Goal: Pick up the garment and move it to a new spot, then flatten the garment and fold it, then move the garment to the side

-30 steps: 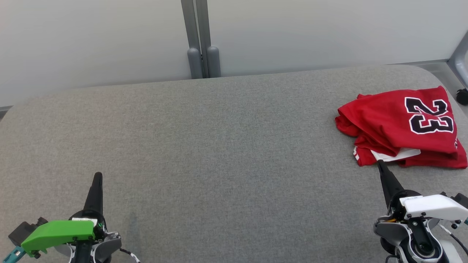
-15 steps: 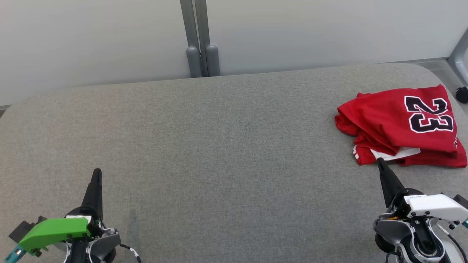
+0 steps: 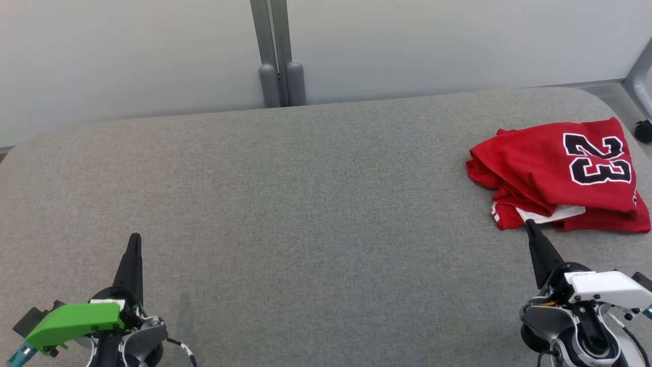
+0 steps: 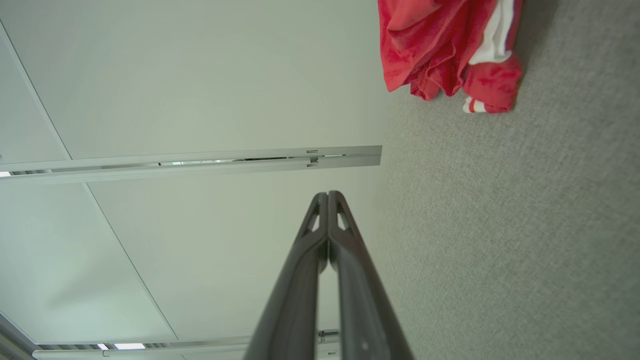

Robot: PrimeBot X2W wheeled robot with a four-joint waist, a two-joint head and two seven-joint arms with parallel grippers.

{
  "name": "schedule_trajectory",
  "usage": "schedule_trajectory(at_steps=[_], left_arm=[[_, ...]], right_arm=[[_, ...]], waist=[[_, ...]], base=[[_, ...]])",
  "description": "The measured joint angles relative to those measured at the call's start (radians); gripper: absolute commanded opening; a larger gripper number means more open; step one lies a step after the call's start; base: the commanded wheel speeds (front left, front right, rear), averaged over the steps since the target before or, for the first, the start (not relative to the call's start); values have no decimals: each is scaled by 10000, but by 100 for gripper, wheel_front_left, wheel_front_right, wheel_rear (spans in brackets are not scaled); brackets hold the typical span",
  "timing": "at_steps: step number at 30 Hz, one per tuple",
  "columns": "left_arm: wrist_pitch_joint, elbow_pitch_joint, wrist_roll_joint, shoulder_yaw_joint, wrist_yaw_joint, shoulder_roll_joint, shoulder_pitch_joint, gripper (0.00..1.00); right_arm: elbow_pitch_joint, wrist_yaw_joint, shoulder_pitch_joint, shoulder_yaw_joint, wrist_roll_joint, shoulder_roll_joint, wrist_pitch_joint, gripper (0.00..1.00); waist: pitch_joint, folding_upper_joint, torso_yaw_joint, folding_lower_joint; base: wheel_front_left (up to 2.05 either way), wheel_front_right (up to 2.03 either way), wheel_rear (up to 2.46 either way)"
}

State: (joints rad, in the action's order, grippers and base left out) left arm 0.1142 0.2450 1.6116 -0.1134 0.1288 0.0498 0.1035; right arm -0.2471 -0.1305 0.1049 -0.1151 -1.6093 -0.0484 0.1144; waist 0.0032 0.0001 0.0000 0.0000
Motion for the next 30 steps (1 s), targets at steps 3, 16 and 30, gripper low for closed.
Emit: schedule_trajectory(at_steps=[3,16,30], left_arm=[[0,0,2,0,0,0,0,0],[0,0,2,0,0,0,0,0],[0,0,12,0,0,0,0,0]], right_arm=[[0,0,0,0,0,0,0,0],[0,0,1,0,0,0,0,0],[2,0,1,0,0,0,0,0]], waist=[[0,0,0,0],[0,0,0,0],[-1,0,0,0]], base=[[0,0,0],[0,0,0],[0,0,0]])
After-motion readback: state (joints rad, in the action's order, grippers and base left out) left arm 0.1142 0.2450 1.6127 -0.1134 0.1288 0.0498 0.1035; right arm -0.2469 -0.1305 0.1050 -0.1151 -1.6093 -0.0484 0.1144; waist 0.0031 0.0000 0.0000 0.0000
